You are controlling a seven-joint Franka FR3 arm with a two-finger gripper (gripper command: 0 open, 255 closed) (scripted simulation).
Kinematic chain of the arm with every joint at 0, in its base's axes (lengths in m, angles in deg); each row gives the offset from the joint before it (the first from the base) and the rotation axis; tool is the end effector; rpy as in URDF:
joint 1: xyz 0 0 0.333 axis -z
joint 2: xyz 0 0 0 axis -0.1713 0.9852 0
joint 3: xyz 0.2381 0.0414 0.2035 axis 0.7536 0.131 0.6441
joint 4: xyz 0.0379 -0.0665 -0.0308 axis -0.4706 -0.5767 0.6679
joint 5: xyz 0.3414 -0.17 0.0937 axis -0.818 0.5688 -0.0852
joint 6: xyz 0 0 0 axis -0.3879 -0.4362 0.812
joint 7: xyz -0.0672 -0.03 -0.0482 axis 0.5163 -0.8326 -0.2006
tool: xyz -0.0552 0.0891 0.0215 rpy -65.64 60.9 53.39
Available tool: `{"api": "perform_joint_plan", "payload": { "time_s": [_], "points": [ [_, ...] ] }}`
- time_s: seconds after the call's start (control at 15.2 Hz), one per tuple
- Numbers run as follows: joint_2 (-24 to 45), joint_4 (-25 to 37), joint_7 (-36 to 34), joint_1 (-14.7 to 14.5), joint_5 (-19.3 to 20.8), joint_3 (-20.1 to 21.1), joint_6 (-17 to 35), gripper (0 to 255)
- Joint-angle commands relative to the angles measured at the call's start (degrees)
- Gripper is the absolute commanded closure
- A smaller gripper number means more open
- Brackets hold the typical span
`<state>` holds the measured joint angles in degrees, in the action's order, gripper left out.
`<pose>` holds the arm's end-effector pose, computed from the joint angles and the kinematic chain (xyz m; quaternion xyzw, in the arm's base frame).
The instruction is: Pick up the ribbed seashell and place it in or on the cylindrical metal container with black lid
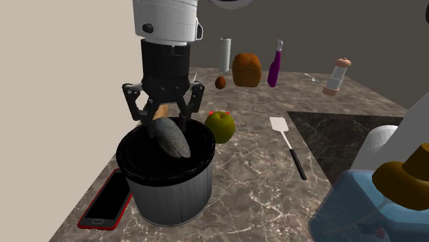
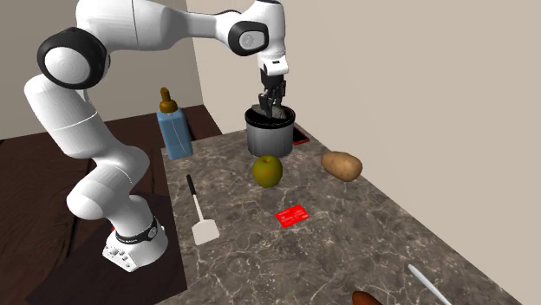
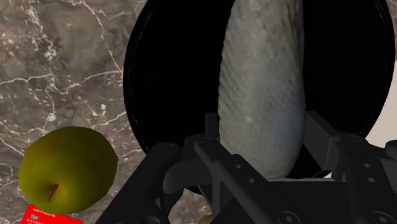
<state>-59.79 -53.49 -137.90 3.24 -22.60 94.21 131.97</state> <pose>0.3800 0.3645 0.5816 -0.9872 0.1485 -0.0005 0.0586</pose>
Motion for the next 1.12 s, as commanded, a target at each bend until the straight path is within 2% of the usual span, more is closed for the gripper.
{"api": "perform_joint_plan", "payload": {
  "time_s": [0.0,0.33,0.4,0.73,0.99,1.06],
  "points": [
    [-0.11,-0.34,0.04,-0.01,-0.07,-0.01,0.25,255],
    [-0.11,-0.34,0.04,-0.01,-0.07,-0.01,0.25,255],
    [-0.10,-0.34,0.04,-0.01,-0.06,-0.01,0.25,0],
    [-0.12,-0.35,0.05,-0.01,-0.07,-0.01,0.25,0],
    [0.19,7.18,-0.27,0.39,0.33,-0.62,-7.04,0],
    [0.19,7.18,-0.27,0.40,0.33,-0.62,-7.04,0]
  ]
}}
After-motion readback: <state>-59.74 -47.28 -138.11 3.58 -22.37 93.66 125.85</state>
